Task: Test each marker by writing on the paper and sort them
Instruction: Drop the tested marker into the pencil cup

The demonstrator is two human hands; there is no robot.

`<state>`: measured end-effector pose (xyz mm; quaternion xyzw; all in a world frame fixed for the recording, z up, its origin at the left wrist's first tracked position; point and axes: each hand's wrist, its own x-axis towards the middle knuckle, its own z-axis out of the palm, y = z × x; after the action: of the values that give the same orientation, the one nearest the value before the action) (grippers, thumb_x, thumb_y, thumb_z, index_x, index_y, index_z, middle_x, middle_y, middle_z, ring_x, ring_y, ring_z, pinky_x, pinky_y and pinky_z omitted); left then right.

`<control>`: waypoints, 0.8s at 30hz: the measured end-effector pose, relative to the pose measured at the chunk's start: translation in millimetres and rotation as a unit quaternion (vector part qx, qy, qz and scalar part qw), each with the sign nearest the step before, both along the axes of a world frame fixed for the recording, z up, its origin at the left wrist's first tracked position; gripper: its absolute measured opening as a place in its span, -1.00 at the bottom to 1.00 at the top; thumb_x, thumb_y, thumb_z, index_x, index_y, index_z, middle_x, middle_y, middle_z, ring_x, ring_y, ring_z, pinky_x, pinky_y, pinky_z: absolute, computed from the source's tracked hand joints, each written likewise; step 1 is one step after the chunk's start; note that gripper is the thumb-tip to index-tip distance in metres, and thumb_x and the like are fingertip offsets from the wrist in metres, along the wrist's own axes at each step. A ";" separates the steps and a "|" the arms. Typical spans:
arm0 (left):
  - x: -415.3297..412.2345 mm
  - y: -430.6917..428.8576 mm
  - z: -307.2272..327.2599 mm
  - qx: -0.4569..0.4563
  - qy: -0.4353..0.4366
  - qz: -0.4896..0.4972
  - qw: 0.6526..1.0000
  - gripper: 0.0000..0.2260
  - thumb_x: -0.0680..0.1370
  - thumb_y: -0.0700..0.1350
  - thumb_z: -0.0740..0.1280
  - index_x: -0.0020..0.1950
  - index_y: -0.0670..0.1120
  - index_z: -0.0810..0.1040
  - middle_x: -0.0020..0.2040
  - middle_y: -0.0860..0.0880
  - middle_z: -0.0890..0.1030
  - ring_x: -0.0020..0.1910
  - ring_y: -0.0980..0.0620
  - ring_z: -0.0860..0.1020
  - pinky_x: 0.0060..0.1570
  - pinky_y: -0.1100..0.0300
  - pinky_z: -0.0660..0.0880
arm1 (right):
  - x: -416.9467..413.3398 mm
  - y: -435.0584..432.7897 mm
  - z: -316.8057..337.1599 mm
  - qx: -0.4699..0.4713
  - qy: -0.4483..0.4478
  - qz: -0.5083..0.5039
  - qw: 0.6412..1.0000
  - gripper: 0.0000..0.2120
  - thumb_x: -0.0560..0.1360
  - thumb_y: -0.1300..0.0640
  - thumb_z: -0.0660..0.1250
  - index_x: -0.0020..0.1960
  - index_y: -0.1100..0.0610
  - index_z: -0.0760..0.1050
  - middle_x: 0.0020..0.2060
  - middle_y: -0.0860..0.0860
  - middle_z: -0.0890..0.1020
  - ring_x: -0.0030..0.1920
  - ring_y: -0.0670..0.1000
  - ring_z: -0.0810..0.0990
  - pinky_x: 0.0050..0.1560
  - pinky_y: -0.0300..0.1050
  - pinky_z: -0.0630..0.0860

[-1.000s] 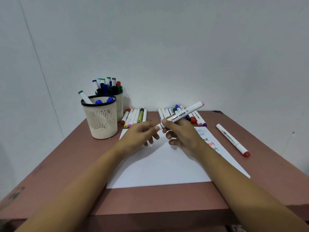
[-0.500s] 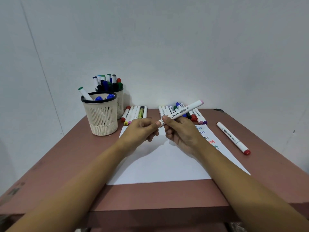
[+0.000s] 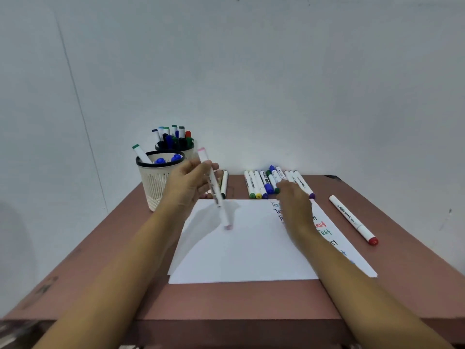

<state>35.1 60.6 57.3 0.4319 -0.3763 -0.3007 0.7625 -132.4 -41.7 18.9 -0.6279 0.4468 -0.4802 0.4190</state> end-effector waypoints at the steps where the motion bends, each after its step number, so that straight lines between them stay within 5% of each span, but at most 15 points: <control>1: 3.7 0.8 3.5 0.014 -0.047 0.032 0.998 -0.97 0.57 -0.24 0.28 -0.06 -0.16 0.50 -0.13 -0.09 0.63 -0.22 0.07 0.66 -0.27 0.26 0.56 | 1.7 1.1 -7.4 -0.077 0.084 0.014 0.993 -0.74 0.60 0.08 0.13 -0.09 0.14 0.56 -0.24 -0.02 0.51 -0.15 0.01 0.45 -0.19 -0.13 0.35; 6: 17.5 6.8 33.7 0.045 -0.173 0.143 0.974 -0.87 0.54 -0.19 0.34 0.08 -0.13 0.55 -0.09 -0.10 0.65 -0.06 0.00 0.64 0.01 0.05 0.57 | 7.0 4.7 -24.1 -0.229 0.429 0.076 0.871 -0.70 0.60 0.01 0.15 0.25 0.01 0.53 0.21 0.04 0.50 0.24 0.08 0.42 0.20 0.00 0.35; 9: 25.2 8.2 56.3 0.050 -0.201 0.170 0.964 -0.89 0.53 -0.16 0.34 0.03 -0.12 0.60 -0.04 -0.11 0.66 0.01 -0.06 0.63 0.06 0.04 0.58 | 5.3 7.3 -22.5 -0.236 0.439 0.076 0.863 -0.70 0.61 0.00 0.13 0.27 -0.01 0.50 0.24 0.02 0.47 0.27 0.06 0.39 0.21 -0.01 0.31; 13: 41.3 6.9 91.3 0.031 -0.220 0.204 0.953 -0.85 0.53 -0.14 0.35 0.08 -0.12 0.55 0.01 -0.08 0.64 0.00 -0.02 0.62 -0.11 0.16 0.61 | 5.4 9.0 -21.3 -0.238 0.446 0.078 0.859 -0.70 0.62 0.00 0.12 0.27 -0.02 0.49 0.23 0.00 0.47 0.27 0.05 0.39 0.22 -0.02 0.31; 24: 87.2 4.7 111.2 0.034 -0.272 0.300 0.914 -0.80 0.54 -0.16 0.33 0.13 -0.15 0.47 0.02 -0.09 0.54 0.05 -0.09 0.57 0.03 -0.05 0.58 | 6.0 8.1 -20.9 -0.231 0.450 0.079 0.859 -0.72 0.62 0.00 0.12 0.26 -0.04 0.49 0.23 -0.02 0.47 0.26 0.03 0.39 0.22 -0.02 0.31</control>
<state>122.3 65.3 168.5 0.6153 -0.4116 0.0586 0.6698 -126.4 -33.6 -2.0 -0.8876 0.4119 -0.1999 0.0514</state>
